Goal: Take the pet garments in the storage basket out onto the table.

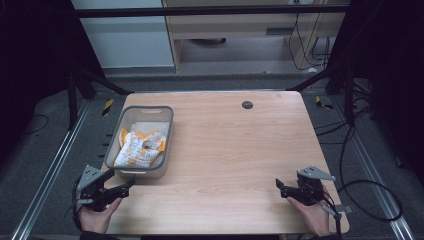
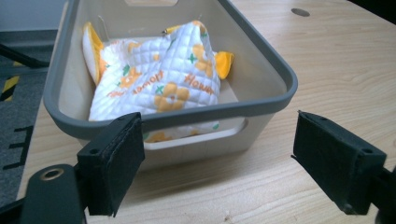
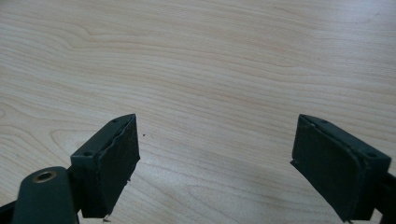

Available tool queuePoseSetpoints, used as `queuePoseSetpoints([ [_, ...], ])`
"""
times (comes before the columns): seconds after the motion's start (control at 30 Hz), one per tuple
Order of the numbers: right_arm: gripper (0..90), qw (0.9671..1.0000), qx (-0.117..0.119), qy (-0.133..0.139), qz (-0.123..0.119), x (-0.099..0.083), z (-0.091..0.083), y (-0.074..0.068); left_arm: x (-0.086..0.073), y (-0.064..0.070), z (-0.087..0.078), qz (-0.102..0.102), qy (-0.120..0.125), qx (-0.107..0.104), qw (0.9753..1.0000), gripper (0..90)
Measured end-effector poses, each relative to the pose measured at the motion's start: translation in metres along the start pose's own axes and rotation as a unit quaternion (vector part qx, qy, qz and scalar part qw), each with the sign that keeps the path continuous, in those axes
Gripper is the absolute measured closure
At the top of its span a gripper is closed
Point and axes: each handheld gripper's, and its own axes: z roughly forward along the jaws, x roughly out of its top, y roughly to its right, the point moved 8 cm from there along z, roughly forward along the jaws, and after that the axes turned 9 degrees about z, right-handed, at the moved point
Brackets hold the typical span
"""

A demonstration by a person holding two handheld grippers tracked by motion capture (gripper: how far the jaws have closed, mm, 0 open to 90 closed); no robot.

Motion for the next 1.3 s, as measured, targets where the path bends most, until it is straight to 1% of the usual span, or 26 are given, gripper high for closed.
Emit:
queuePoseSetpoints([
  [0.03,14.8,1.0000,-0.001,0.001,-0.004,0.000,0.001,0.000,0.002,-0.001,0.000,0.001,0.001,0.001,1.0000,16.1],
  [0.07,14.8,1.0000,0.001,0.000,-0.002,0.000,0.001,-0.001,0.003,-0.001,-0.001,0.002,0.002,0.001,1.0000,16.1],
  [0.23,14.8,1.0000,0.000,0.001,-0.003,0.000,0.001,-0.001,0.012,-0.003,-0.001,0.001,0.007,-0.001,1.0000,16.1],
  [0.37,14.8,1.0000,0.001,0.002,-0.001,0.000,0.000,-0.001,0.020,-0.003,-0.001,0.007,0.012,-0.001,0.9999,16.1],
  [0.47,14.9,1.0000,0.000,0.002,-0.004,0.000,0.001,-0.001,0.026,-0.004,-0.002,0.009,0.015,-0.001,0.9998,16.1],
  [0.53,14.9,1.0000,0.001,0.000,-0.001,0.000,0.001,-0.002,0.029,-0.005,-0.001,0.008,0.017,-0.002,0.9998,16.0],
  [0.6,14.8,1.0000,-0.001,0.000,-0.005,0.000,0.002,-0.001,0.034,-0.006,0.000,0.011,0.016,-0.004,0.9998,15.9],
  [0.63,14.8,1.0000,-0.001,0.000,-0.005,0.000,0.002,-0.001,0.034,-0.006,0.000,0.011,0.016,-0.004,0.9998,15.9],
  [0.97,14.8,1.0000,-0.001,0.001,0.000,0.000,0.001,0.000,0.052,-0.008,0.008,0.024,0.017,-0.009,0.9995,15.8],
  [1.07,14.8,1.0000,-0.002,0.002,-0.001,0.000,0.001,0.000,0.057,-0.009,0.009,0.028,0.017,-0.011,0.9994,15.8],
  [1.2,14.8,1.0000,-0.003,0.004,-0.002,0.001,0.002,0.000,0.061,-0.010,0.012,0.032,0.014,-0.014,0.9993,15.7],
  [1.3,14.8,1.0000,-0.003,0.004,-0.003,0.001,0.002,0.000,0.063,-0.011,0.015,0.038,0.006,-0.016,0.9991,15.6],
])
